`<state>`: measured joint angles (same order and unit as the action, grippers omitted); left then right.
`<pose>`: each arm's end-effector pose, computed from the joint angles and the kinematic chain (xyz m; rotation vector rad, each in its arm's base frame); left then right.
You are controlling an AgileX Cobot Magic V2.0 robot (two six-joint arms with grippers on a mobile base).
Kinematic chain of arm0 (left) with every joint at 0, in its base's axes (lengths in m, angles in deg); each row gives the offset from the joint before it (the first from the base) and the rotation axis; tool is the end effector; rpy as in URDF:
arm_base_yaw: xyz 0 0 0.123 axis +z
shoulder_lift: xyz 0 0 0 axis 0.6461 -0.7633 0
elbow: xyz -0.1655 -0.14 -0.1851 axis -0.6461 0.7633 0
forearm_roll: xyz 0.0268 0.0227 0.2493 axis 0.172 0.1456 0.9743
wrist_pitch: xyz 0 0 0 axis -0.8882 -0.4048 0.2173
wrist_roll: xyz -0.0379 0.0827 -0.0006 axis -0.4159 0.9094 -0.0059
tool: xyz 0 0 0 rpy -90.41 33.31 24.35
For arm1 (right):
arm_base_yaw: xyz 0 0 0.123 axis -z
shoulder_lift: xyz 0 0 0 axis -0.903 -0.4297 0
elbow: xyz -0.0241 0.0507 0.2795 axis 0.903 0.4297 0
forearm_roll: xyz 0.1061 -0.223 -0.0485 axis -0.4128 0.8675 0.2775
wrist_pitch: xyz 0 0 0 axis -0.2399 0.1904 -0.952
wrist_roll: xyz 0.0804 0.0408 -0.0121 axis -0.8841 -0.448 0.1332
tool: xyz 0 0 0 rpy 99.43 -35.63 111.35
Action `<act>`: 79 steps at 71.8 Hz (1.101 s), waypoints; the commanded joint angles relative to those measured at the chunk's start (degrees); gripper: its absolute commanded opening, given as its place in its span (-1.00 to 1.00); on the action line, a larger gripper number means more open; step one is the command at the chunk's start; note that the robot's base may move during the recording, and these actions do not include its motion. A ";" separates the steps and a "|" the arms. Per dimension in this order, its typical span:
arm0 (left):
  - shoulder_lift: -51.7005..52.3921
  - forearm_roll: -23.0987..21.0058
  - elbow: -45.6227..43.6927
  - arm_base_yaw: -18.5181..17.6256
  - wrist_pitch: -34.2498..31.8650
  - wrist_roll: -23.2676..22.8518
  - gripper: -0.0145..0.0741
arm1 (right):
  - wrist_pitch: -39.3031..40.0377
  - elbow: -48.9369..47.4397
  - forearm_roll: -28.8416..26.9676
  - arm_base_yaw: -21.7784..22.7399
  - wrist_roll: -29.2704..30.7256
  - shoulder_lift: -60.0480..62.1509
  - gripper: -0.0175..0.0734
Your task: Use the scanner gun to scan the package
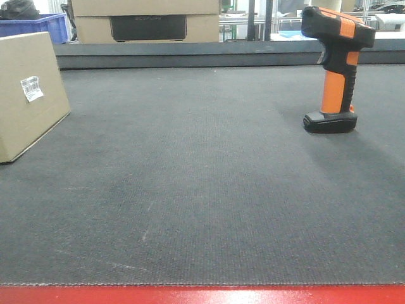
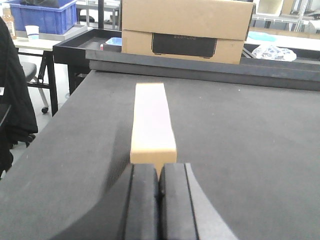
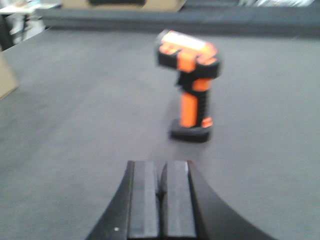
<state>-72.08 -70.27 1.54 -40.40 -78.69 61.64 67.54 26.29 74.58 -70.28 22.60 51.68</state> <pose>0.0969 0.0009 0.3013 -0.0533 1.6534 -0.0365 0.0777 0.0123 0.2950 -0.0566 1.7866 0.1708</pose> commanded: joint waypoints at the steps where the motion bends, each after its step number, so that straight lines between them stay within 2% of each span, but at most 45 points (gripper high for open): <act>1: 3.68 -0.14 3.96 -0.11 -2.99 -0.47 -0.92 | -2.46 0.04 2.02 2.56 -0.85 3.14 -0.95; 8: 7.43 -0.14 7.30 -0.11 -4.96 -0.47 -0.92 | -4.62 0.04 2.49 5.48 -0.85 6.85 -0.95; 18: 11.38 -0.14 9.01 -0.11 -3.81 -0.47 -0.92 | -4.51 0.04 5.48 7.98 -0.85 11.59 -0.95; 70: 12.78 -0.14 9.01 -0.11 -3.45 -0.47 -0.92 | -4.64 0.29 6.03 8.09 -0.85 14.51 -0.95; 74: 12.78 -0.14 9.01 -0.11 -3.45 -0.47 -0.92 | -2.63 2.02 7.67 8.09 -0.85 14.97 -0.95; 79: 12.78 -0.14 9.01 -0.11 -3.45 -0.47 -0.92 | 3.76 6.38 8.02 8.09 -0.85 16.71 -0.95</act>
<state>-59.55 -70.27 10.70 -40.40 -81.25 61.64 65.40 29.18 81.21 -62.44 21.75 66.89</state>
